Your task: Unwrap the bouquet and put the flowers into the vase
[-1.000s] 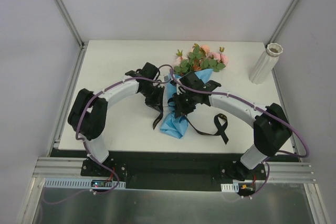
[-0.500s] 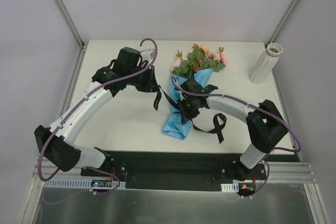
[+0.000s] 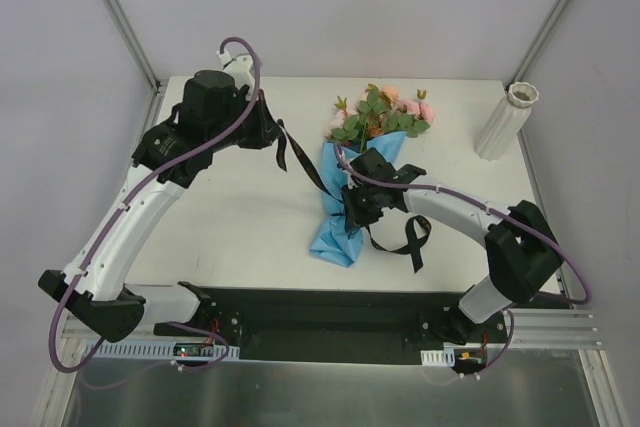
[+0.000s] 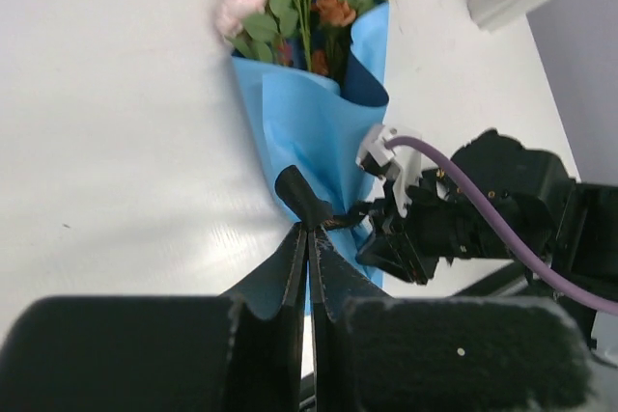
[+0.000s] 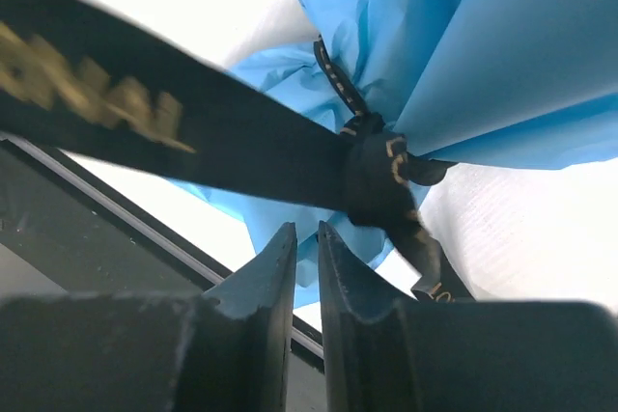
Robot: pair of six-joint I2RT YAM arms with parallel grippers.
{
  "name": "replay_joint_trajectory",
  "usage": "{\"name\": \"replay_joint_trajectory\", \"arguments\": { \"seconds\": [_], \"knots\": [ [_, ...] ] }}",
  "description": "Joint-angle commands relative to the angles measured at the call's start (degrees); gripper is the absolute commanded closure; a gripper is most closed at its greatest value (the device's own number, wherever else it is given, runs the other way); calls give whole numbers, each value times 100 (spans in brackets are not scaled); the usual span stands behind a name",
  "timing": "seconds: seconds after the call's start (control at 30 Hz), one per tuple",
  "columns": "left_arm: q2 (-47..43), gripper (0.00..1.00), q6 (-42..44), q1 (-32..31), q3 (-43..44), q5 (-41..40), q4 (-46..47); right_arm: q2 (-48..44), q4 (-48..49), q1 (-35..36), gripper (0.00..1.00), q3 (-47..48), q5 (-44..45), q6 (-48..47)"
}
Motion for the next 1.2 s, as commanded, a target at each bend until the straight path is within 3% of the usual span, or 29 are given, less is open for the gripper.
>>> {"name": "replay_joint_trajectory", "arguments": {
  "seconds": [0.0,0.3,0.43,0.7,0.83,0.93,0.97,1.0,1.1,1.17],
  "knots": [
    [-358,100,-105,-13,570,-927,0,-305,5,-36,82,95,31,38],
    [-613,100,-193,-13,712,-1551,0,-892,-426,-220,78,376,339,-102],
    [-744,100,-254,-13,449,-1955,-61,-1148,-506,-466,62,297,383,-120],
    [-938,99,-834,4,-684,-1859,-289,-350,-603,-669,55,762,-486,-260],
    [-474,90,-1096,564,-835,-1877,-1236,107,-611,-563,54,1201,-697,-340],
    [98,81,-1002,1337,-852,-1061,-1766,512,-761,-467,54,1632,-698,-682],
    [195,75,-923,1410,-878,-903,-1792,669,-813,-431,55,1772,-689,-804],
    [291,57,-792,1428,-896,-614,-1784,723,-822,-396,55,1835,-672,-875],
    [249,34,-720,1411,-1027,-50,-1556,943,-910,-186,57,2054,-470,-1174],
    [214,33,-773,1376,-1256,582,-1222,996,-884,-27,58,2081,-66,-1271]
  ]
}}
